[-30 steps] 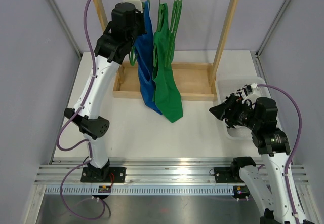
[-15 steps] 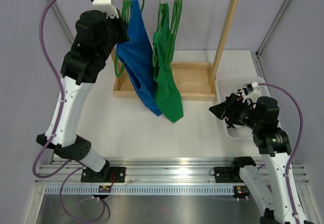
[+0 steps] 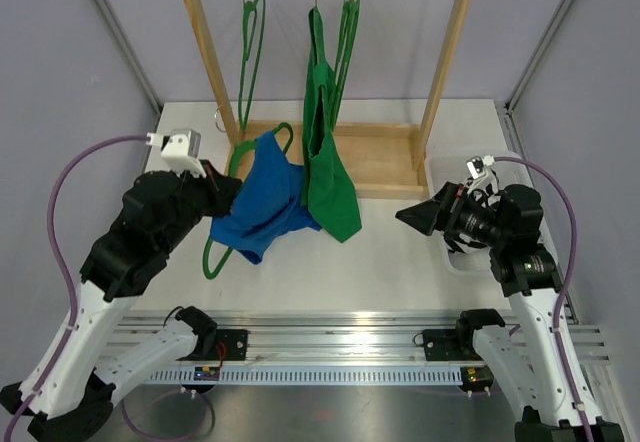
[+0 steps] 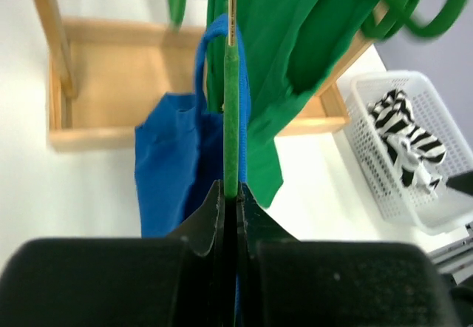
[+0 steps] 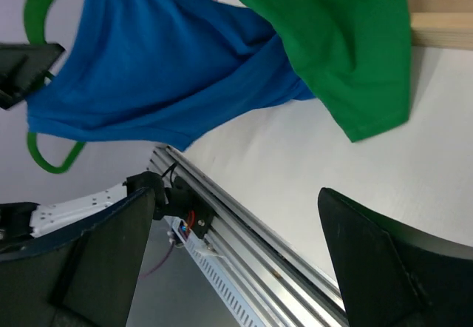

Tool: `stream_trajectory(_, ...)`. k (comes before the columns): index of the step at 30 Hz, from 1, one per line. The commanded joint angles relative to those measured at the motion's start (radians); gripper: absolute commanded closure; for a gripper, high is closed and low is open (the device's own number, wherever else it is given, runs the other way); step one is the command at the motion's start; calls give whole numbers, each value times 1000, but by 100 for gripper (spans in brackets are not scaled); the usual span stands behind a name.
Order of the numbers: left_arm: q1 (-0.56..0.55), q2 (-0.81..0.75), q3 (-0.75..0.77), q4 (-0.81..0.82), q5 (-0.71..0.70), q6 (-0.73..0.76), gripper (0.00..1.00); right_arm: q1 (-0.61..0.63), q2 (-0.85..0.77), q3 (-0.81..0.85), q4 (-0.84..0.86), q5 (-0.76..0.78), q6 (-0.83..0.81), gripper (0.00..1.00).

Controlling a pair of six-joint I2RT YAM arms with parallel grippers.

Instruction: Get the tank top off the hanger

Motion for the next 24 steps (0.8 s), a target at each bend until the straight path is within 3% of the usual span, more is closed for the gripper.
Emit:
stream_trajectory(1,-6,-100,-126,-5,26,-56,100,9,43,-89,188,-122,123,0)
stream_trajectory(5,-7,-195,-278,-102,90,-84,100,105,70,-200,350,-47,195,2)
stream_trajectory(6,-7,-218,-310,-96,138,-92,100,198,96,-206,364,23,193,2)
stream_trajectory(7,-9,-261,-352,-82,247,-102,100,246,110,-211,379,65,190,2)
stream_trajectory(11,-9,-346,-565,72,462,-199,100,459,204,-229,498,276,207,4)
stream_trajectory(19,-9,-410,-708,235,515,-303,100,720,463,-125,580,584,195,4)
stream_trajectory(24,-9,-403,-729,280,535,-306,100,812,603,-24,588,688,178,14)
